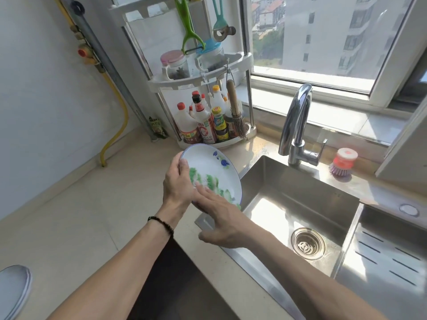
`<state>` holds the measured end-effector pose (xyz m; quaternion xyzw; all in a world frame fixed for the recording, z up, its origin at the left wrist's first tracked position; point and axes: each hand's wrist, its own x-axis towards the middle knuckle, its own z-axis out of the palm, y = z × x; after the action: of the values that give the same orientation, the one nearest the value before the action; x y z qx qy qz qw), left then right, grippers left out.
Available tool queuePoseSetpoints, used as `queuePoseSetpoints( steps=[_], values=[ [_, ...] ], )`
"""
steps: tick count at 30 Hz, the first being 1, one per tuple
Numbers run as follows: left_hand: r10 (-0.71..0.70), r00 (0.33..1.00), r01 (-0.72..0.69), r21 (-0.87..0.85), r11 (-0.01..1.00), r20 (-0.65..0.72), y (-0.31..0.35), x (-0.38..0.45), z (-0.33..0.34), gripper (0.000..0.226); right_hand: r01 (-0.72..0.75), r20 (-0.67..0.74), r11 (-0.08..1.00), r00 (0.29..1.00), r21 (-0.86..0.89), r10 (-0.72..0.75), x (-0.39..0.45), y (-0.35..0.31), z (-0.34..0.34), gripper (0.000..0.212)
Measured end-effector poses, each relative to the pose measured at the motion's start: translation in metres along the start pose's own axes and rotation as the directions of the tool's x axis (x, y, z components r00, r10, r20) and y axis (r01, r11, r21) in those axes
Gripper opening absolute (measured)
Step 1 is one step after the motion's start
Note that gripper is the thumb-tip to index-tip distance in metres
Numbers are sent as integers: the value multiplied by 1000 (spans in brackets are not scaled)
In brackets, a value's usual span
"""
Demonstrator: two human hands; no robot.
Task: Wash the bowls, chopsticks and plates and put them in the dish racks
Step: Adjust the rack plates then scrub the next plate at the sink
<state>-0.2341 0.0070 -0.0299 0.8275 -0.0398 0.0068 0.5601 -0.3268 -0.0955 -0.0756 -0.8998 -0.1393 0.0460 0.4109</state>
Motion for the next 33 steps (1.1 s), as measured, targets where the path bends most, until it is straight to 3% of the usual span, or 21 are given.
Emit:
queuePoseSetpoints(
  steps=[3, 5, 7, 9, 11, 13, 15, 17, 21, 22, 24, 27, 29, 31, 33],
  values=[
    [48, 997, -51, 42, 998, 64, 2, -3, -7, 30, -81, 22, 992, 996, -96, 84, -5, 21, -6, 103],
    [50, 999, -50, 53, 997, 0, 4, -5, -7, 35, -150, 17, 982, 988, -112, 153, -5, 20, -7, 102],
    [25, 998, -21, 68, 997, -66, 5, -3, -5, 38, -71, -1, 997, 997, 17, 71, 0, 4, -1, 98],
    [23, 999, -20, 60, 998, -40, 4, 0, -8, 38, -17, -2, 997, 1000, 69, 17, 0, -1, 1, 101],
    [47, 998, -49, 65, 997, 29, 2, 1, -14, 37, -57, -19, 998, 998, -32, 57, -2, 16, -2, 105],
    [42, 999, -42, 62, 997, 3, 0, 0, -14, 37, -144, -37, 988, 989, -64, 141, -4, 23, -3, 107],
    [14, 997, -7, 83, 997, -78, -1, -1, -12, 39, -103, -43, 994, 994, 32, 105, -3, 9, 2, 105],
    [-27, 998, 30, 55, 998, -51, -1, 0, -15, 40, -34, -50, 997, 998, 72, 38, -5, -2, 10, 101],
    [-34, 996, 33, 9, 999, 81, 0, -3, -25, 34, -126, -135, 987, 984, -99, 112, -10, 31, 7, 93],
    [-39, 997, 39, 2, 999, 64, -2, -3, -23, 35, -147, -148, 985, 980, -89, 133, -11, 29, 8, 89],
    [-71, 997, 71, -14, 997, 18, -2, -2, -21, 38, -48, -154, 999, 987, 7, 49, -9, 12, 13, 82],
    [-96, 993, 99, -45, 994, 69, -4, 0, -22, 38, 37, -111, 998, 993, 43, -32, -12, 10, 15, 92],
    [-86, 991, 89, -30, 996, 103, -4, -2, -24, 34, -47, -105, 995, 994, -90, 37, -12, 31, 6, 102],
    [-86, 995, 87, -21, 996, 59, -5, -4, -20, 33, -120, -122, 985, 987, -127, 104, -14, 30, 3, 102],
    [-107, 994, 107, -26, 994, 13, -6, -2, -19, 36, -39, -115, 998, 993, -50, 33, -13, 11, 9, 97]
  ],
)
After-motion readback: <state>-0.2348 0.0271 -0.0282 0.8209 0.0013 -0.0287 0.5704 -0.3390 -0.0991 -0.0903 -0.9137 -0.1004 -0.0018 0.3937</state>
